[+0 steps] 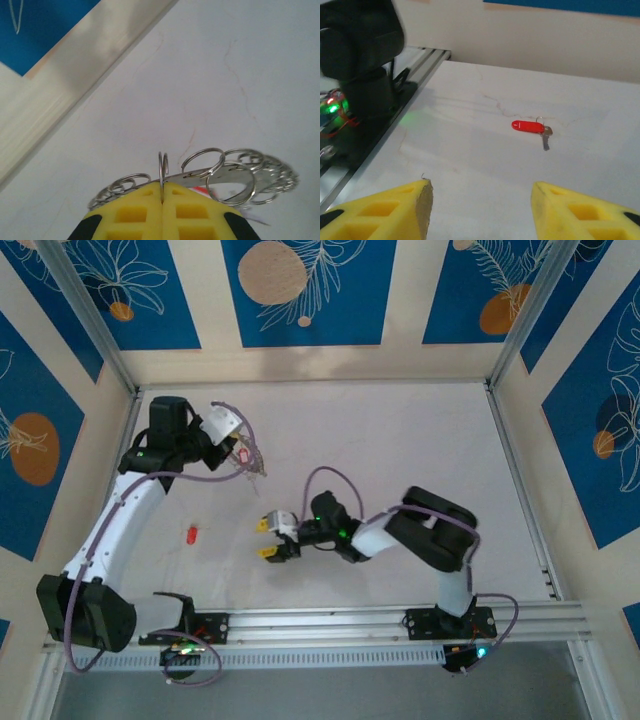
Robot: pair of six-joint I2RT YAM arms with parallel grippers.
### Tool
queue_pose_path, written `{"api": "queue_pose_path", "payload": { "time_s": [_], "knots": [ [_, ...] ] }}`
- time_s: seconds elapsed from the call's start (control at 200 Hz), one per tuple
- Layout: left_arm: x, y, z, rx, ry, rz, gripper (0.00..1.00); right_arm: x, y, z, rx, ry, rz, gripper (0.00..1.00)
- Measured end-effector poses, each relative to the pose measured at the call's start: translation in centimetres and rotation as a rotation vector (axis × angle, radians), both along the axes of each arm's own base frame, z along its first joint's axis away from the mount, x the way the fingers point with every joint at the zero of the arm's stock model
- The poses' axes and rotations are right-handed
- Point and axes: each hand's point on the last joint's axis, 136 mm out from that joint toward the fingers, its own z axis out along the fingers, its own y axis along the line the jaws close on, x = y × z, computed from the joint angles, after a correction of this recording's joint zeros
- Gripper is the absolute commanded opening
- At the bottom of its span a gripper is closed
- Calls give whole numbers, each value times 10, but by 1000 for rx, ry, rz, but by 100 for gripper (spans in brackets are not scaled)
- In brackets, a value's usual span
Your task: Put the keys on the keyring
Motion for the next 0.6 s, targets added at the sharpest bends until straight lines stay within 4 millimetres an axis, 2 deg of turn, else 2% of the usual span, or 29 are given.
{"api": "queue_pose_path", "payload": {
  "time_s": [0.05, 0.15, 0.26, 0.32, 0.46, 0.6],
  "knots": [
    [6, 7, 1, -15, 7, 32, 0, 2, 17, -6, 2, 14, -5, 68],
    [18, 19, 2, -37, 8, 94, 0, 6, 50, -14, -10, 55, -29, 68],
    [27, 30, 4, -51, 4, 159, 0, 28, 95, -8, -10, 96, -109, 70],
    [31, 36, 6, -57, -7, 195, 0, 41, 115, -3, -5, 114, -158, 80],
    [39, 51, 12, -67, -33, 272, 0, 70, 143, -10, -31, 165, -259, 87],
    [43, 61, 15, -67, -44, 313, 0, 82, 159, -38, -104, 184, -301, 87]
  ]
}}
